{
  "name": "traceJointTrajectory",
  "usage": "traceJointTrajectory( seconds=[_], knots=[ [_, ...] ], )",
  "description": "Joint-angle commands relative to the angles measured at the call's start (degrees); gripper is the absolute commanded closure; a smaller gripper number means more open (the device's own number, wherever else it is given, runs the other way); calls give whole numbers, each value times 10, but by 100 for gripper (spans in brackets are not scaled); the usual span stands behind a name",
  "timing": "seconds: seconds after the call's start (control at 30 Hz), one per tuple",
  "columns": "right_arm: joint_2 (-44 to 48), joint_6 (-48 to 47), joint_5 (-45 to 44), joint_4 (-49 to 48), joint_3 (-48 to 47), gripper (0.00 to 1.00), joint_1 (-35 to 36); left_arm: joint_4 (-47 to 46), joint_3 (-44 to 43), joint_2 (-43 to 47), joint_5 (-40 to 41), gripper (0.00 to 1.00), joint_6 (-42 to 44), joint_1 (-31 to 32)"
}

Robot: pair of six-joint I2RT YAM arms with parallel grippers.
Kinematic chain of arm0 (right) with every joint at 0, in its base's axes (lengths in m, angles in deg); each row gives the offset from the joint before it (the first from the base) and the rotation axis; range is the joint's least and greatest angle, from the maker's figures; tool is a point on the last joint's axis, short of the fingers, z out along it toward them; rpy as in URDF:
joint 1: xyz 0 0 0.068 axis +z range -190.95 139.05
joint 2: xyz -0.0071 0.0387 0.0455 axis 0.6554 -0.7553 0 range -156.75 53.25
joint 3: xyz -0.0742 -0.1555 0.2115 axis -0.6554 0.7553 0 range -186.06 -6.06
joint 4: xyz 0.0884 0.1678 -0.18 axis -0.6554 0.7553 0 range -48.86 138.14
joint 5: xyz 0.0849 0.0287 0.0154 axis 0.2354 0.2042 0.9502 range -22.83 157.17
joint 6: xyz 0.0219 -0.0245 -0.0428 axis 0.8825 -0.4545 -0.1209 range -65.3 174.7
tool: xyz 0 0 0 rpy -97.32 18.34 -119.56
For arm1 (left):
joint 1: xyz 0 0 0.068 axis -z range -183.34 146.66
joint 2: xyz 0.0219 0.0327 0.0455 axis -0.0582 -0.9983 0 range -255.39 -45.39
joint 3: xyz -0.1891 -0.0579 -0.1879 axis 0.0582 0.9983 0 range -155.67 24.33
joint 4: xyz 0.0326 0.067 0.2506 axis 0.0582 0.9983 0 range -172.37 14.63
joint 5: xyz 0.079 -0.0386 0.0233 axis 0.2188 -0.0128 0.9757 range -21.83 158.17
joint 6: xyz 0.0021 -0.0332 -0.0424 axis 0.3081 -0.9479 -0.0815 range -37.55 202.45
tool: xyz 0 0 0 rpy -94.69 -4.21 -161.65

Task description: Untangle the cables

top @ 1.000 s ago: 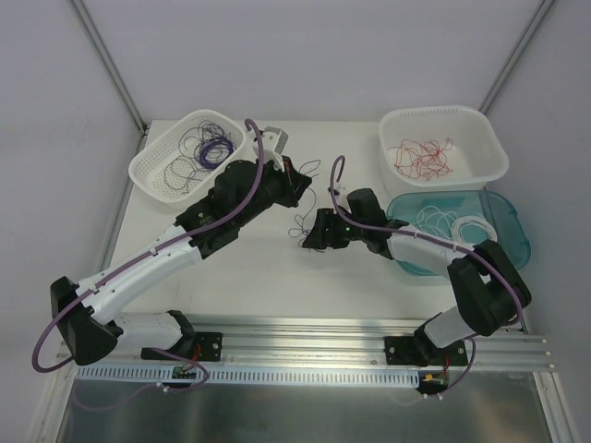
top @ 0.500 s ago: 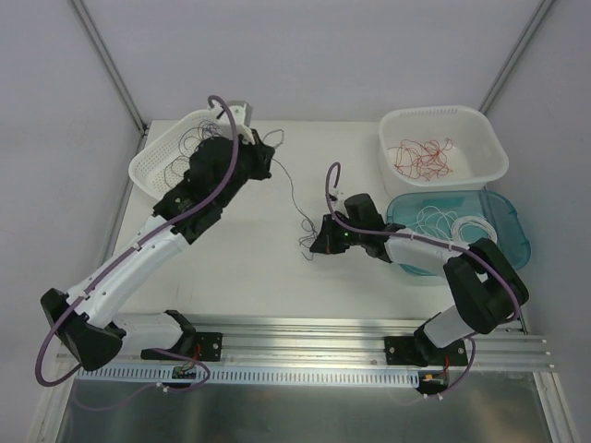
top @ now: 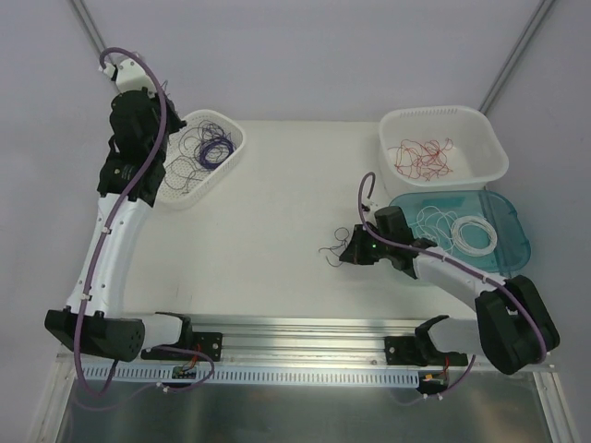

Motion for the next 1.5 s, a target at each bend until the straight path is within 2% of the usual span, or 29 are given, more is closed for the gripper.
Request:
traceJointTrajectory(
  seconds=[0.0,0.37,0.63,0.7,0.73,0.8,0.83,0.9,0.97,1.07,1.27,1.3,1.47],
  knots=[
    [49,-21,-15,49,-1,99,-14,-1,-56,-19,-11,100,37,-23],
    [114,-53,-20,151,-76,99,-13,-2,-139,-175,-38,100,48,-127],
    [138,-67,-12,194,-127,99,-13,0,-174,-318,-52,98,44,-157],
    [142,-68,-5,199,-133,99,-14,0,-175,-342,-66,88,40,-159],
    [143,-70,-3,201,-142,99,-13,1,-172,-348,-76,66,35,-160],
    [145,-74,9,203,-152,99,-14,2,-155,-345,-118,49,25,-159],
    [145,-76,13,204,-163,99,-14,1,-146,-339,-134,36,7,-160],
    [143,-83,29,205,-176,99,-13,1,-119,-315,-170,20,-8,-158],
    [136,-92,45,205,-199,99,-14,1,-89,-297,-252,9,-23,-158],
    [118,-104,88,204,-224,99,-13,1,-41,-251,-333,4,-35,-148],
    [65,-129,197,200,-285,99,-6,-2,56,-149,-466,4,-31,-96],
    [60,-138,200,202,-293,99,-4,-3,66,-131,-475,4,-28,-59],
    [27,-154,212,200,-308,99,8,-7,106,-86,-543,6,-46,30]
  ],
)
